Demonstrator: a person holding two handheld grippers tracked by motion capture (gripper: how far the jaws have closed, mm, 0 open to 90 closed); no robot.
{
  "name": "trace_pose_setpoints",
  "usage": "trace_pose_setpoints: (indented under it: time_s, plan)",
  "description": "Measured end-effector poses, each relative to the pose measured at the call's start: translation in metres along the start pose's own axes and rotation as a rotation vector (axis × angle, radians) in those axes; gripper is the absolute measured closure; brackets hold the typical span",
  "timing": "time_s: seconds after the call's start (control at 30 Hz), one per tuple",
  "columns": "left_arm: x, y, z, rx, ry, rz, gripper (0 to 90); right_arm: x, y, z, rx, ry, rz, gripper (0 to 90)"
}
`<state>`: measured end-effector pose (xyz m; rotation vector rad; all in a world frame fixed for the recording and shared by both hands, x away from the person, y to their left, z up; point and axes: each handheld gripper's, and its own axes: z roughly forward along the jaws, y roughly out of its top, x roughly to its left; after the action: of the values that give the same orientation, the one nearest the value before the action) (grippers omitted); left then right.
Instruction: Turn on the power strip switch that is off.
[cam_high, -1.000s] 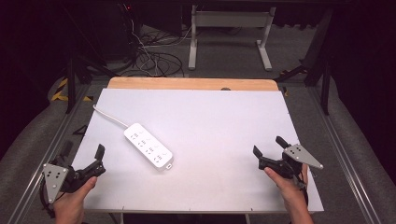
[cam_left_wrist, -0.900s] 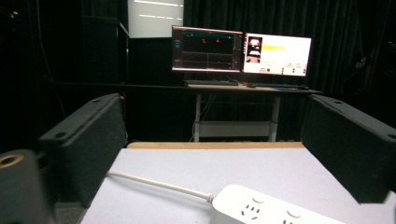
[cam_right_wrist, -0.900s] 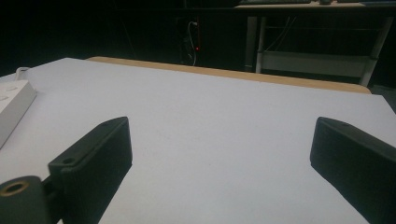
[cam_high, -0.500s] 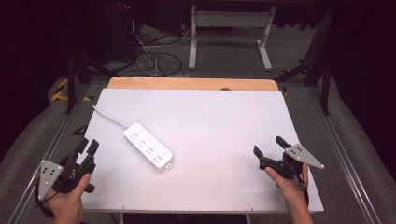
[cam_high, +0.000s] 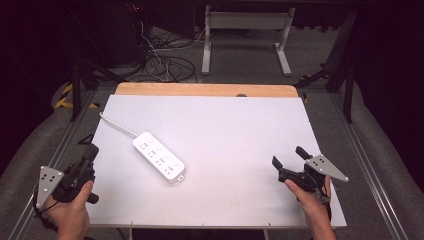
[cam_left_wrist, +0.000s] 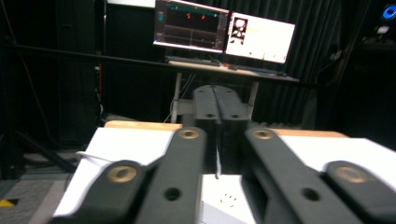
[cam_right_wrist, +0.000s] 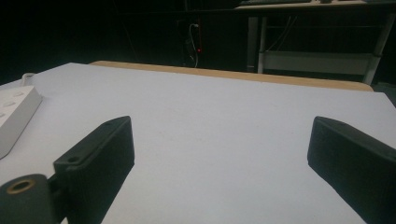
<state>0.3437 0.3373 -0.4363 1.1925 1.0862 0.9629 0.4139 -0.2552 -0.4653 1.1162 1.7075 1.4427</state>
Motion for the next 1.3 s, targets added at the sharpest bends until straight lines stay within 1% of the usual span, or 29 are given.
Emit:
trace_pose_setpoints:
  time_s: [0.03, 0.07, 0.1, 0.23, 0.27, 0.3, 0.37, 0.5, 0.53, 0.57, 0.6, 0.67, 0.73, 0.8, 0.87, 0.9, 1.0, 1.03, 1.07, 1.1, 1.13, 1.17, 1.2, 1.27, 1.3]
  plan:
    - [0.001, 0.004, 0.001, 0.014, -0.002, 0.038, 90.0, 0.000, 0.000, 0.000, 0.002, -0.001, 0.000, 7.9]
    - [0.001, 0.005, 0.002, 0.023, -0.001, 0.051, 90.0, 0.000, 0.000, 0.001, 0.003, -0.001, -0.003, 7.9]
    - [0.002, 0.005, 0.003, 0.025, -0.007, 0.047, 90.0, 0.000, -0.001, 0.001, 0.004, -0.002, -0.003, 7.9]
    - [0.003, 0.005, 0.007, 0.040, -0.005, 0.045, 90.0, -0.001, -0.001, 0.001, 0.006, -0.005, -0.002, 7.9]
    - [0.003, 0.005, 0.009, 0.043, -0.009, 0.038, 90.0, -0.001, -0.001, 0.001, 0.006, -0.005, -0.002, 7.9]
    - [0.002, 0.006, 0.014, 0.056, -0.009, 0.044, 90.0, -0.001, -0.001, 0.001, 0.005, -0.005, -0.002, 7.9]
    - [0.001, 0.007, 0.016, 0.058, -0.011, 0.047, 90.0, -0.001, 0.000, 0.001, 0.006, -0.006, -0.002, 8.0]
    - [-0.003, 0.015, 0.028, 0.065, -0.011, 0.057, 90.0, -0.001, -0.001, 0.001, 0.009, -0.004, 0.000, 8.0]
    - [-0.004, 0.016, 0.030, 0.072, -0.013, 0.060, 90.0, -0.001, -0.001, 0.001, 0.011, -0.004, -0.003, 8.1]
    - [-0.007, 0.019, 0.036, 0.093, -0.014, 0.072, 90.0, -0.001, -0.001, 0.001, 0.012, -0.004, -0.004, 8.1]
    - [-0.007, 0.019, 0.036, 0.093, -0.014, 0.072, 90.0, -0.001, -0.001, 0.001, 0.012, -0.004, -0.002, 8.1]
    - [-0.012, 0.023, 0.042, 0.121, -0.027, 0.088, 90.0, -0.002, -0.001, 0.001, 0.013, -0.006, -0.002, 8.1]
    - [-0.014, 0.024, 0.043, 0.130, -0.031, 0.095, 90.0, -0.001, -0.001, 0.002, 0.013, -0.006, -0.005, 8.1]
    - [-0.016, 0.024, 0.046, 0.161, -0.041, 0.103, 89.9, -0.001, -0.001, 0.002, 0.013, -0.005, -0.005, 8.2]
    - [-0.018, 0.024, 0.049, 0.187, -0.046, 0.096, 90.0, -0.001, -0.001, 0.002, 0.015, -0.005, -0.005, 8.1]
    - [-0.019, 0.024, 0.051, 0.207, -0.052, 0.087, 90.0, -0.001, -0.001, 0.002, 0.015, -0.005, -0.005, 8.1]
    - [-0.021, 0.023, 0.056, 0.265, -0.071, 0.082, 90.0, 0.000, -0.001, 0.003, 0.017, -0.002, -0.002, 8.2]
    - [-0.023, 0.022, 0.061, 0.303, -0.078, 0.088, 90.0, 0.000, -0.001, 0.004, 0.020, -0.003, -0.006, 8.1]
    - [-0.024, 0.022, 0.064, 0.317, -0.083, 0.097, 90.0, 0.000, -0.001, 0.004, 0.020, -0.004, -0.006, 8.1]
    - [-0.024, 0.022, 0.064, 0.317, -0.083, 0.097, 90.0, 0.000, -0.001, 0.004, 0.020, -0.004, -0.006, 8.1]
    - [-0.026, 0.021, 0.070, 0.338, -0.093, 0.099, 90.0, 0.001, -0.001, 0.005, 0.020, -0.001, -0.003, 8.2]
    - [-0.026, 0.021, 0.070, 0.338, -0.093, 0.099, 90.0, 0.001, -0.001, 0.005, 0.020, -0.001, -0.003, 8.2]
    - [-0.027, 0.020, 0.074, 0.350, -0.100, 0.102, 90.0, 0.001, 0.000, 0.005, 0.020, -0.001, -0.003, 8.2]
    - [-0.030, 0.019, 0.080, 0.381, -0.104, 0.118, 90.0, 0.001, 0.000, 0.005, 0.022, 0.001, -0.006, 8.3]
    - [-0.032, 0.019, 0.084, 0.400, -0.099, 0.138, 90.0, 0.001, -0.001, 0.005, 0.024, 0.001, -0.009, 8.3]
